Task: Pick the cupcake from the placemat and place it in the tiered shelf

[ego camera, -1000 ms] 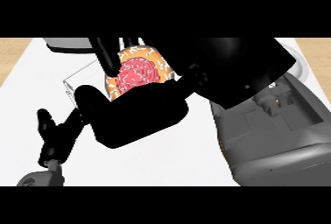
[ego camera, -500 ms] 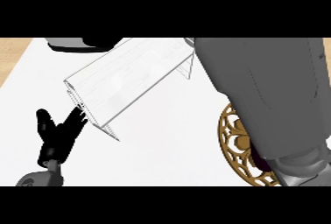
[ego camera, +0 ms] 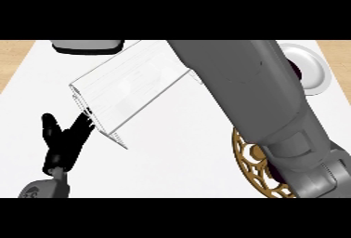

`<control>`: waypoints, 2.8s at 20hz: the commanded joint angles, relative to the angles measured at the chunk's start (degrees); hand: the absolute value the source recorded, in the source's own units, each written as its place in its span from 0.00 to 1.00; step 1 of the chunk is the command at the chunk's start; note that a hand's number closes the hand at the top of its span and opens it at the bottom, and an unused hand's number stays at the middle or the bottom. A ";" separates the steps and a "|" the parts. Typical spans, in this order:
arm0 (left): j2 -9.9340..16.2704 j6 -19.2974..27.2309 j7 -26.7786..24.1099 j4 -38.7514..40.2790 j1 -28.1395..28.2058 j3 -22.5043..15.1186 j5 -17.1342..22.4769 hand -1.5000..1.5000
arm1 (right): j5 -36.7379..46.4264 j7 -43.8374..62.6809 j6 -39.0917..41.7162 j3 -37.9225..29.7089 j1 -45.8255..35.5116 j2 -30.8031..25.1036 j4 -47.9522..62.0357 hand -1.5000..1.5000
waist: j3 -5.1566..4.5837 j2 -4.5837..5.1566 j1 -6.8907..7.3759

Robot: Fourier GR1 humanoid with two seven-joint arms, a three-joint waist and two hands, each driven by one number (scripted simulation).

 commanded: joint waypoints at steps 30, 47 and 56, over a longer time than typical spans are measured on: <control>0.93 -2.75 -2.76 2.32 0.49 1.62 0.44 0.50 | -2.94 -18.47 -15.40 -11.00 -8.23 1.97 29.76 0.00 | -0.02 0.20 0.09; -1.13 -0.52 -1.60 0.27 1.12 0.18 -1.08 0.50 | -14.51 -13.15 -24.20 -24.69 -12.10 -4.85 31.58 0.00 | -0.02 0.21 0.11; -0.85 -0.77 -0.77 0.12 0.04 -0.41 -1.66 0.50 | -18.42 -11.06 -21.29 -31.04 -9.64 -19.48 35.79 0.00 | 0.03 0.83 0.99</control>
